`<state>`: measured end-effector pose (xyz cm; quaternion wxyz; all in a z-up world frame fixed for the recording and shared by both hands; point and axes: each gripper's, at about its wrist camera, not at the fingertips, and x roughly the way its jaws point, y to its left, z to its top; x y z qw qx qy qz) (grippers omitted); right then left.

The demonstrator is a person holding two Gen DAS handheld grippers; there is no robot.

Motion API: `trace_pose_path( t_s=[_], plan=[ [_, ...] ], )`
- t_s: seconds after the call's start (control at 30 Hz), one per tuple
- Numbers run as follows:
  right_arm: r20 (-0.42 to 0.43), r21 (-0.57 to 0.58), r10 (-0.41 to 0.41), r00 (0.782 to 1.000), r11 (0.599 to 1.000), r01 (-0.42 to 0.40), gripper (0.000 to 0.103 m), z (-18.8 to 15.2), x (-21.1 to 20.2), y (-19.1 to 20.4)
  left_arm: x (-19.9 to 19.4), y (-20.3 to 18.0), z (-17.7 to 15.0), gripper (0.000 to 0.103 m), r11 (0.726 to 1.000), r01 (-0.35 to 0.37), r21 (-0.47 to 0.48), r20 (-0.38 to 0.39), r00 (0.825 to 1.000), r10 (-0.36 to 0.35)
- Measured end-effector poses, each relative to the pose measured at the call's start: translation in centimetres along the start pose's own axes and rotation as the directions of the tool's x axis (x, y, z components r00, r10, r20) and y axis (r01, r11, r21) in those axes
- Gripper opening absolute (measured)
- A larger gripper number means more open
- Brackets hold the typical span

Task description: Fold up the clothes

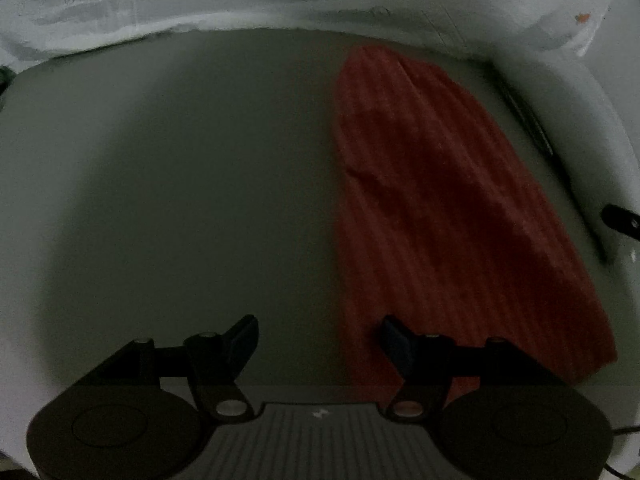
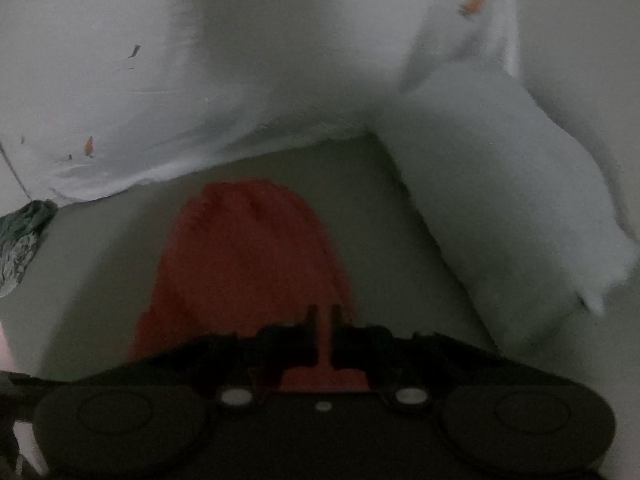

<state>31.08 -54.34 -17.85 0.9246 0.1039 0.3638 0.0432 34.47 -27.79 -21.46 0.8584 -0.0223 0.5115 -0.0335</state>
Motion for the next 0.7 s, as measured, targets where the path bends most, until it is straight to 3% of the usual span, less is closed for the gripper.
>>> trace_pose_path(
  t_s=[0.13, 0.2, 0.27, 0.43, 0.47, 0.5, 0.57, 0.7],
  plan=[
    [-0.006, -0.071, 0.009, 1.0, 0.997, -0.01, 0.008, 3.6, 4.8, 2.1, 1.0, 1.0, 2.8, 0.07, 1.0, -0.001, -0.018, 0.016, 1.0, 0.001],
    [-0.022, -0.107, -0.004, 1.0, 0.994, 0.002, 0.025, 5.4, 7.8, 3.2, 1.5, 1.4, 4.1, 0.07, 1.0, 0.004, -0.031, 0.018, 1.0, -0.003],
    [-0.038, -0.147, -0.021, 0.999, 0.989, 0.015, 0.034, 6.9, 10.6, 3.9, 2.0, 1.9, 5.3, 0.07, 0.999, 0.008, -0.044, 0.02, 1.0, -0.008],
    [-0.062, -0.173, 0.033, 0.998, 0.984, -0.043, 0.04, 10.0, 16.5, 4.6, 3.2, 2.9, 7.6, 0.07, 0.995, 0.03, -0.091, 0.03, 0.999, -0.027],
    [-0.084, -0.187, 0.044, 0.996, 0.981, -0.059, 0.039, 10.2, 17.5, 4.7, 3.4, 3.0, 7.7, 0.07, 0.994, 0.029, -0.107, 0.026, 0.999, -0.026],
    [-0.112, -0.213, 0.053, 0.992, 0.974, -0.076, 0.023, 10.4, 18.3, 4.9, 3.6, 3.1, 7.8, 0.07, 0.992, 0.028, -0.124, 0.022, 0.999, -0.025],
    [-0.141, -0.283, 0.044, 0.989, 0.956, -0.083, 0.005, 10.4, 19.5, 5.4, 4.0, 3.1, 8.1, 0.071, 0.989, 0.022, -0.146, 0.01, 1.0, -0.021],
    [-0.099, -0.316, 0.003, 0.995, 0.948, -0.034, 0.001, 10.7, 20.3, 4.7, 4.9, 2.7, 8.1, 0.071, 0.991, 0.008, -0.136, -0.022, 1.0, -0.012]
  ],
)
